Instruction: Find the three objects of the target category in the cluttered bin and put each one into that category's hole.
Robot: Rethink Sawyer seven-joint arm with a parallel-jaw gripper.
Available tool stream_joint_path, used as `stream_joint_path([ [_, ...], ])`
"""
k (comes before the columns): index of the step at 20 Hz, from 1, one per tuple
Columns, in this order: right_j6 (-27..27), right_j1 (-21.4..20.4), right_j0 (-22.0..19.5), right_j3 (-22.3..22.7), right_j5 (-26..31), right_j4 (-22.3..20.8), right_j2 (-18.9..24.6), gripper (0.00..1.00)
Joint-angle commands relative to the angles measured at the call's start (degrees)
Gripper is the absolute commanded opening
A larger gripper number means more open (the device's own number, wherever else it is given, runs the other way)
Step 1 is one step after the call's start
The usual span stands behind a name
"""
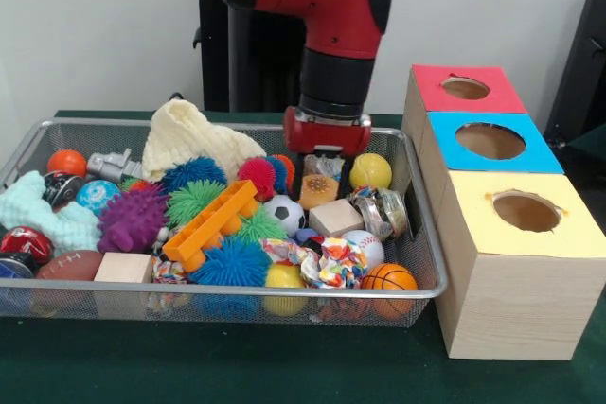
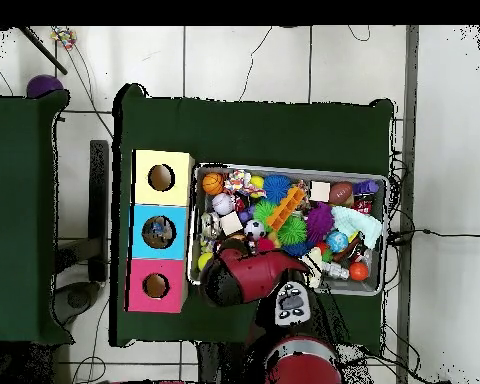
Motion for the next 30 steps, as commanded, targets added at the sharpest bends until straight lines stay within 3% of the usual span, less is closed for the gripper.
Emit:
stream_joint_path([
  [1,3.4,4.7,-5.7,-2.4,-4.0,-4.4,-0.4,1.0],
  [7,5.6,4.6,-4.6,0.4,-7.4,-4.9,-4.6,1.0],
  [18,11.5,9.8,4.9,8.8,-20.5,1.8,-12.1,1.0],
  [23,12.0,12.1,7.7,11.1,-25.3,5.0,-13.3,1.0],
  [30,10.9,13.2,8.0,13.4,-28.9,5.9,-13.4,1.0],
])
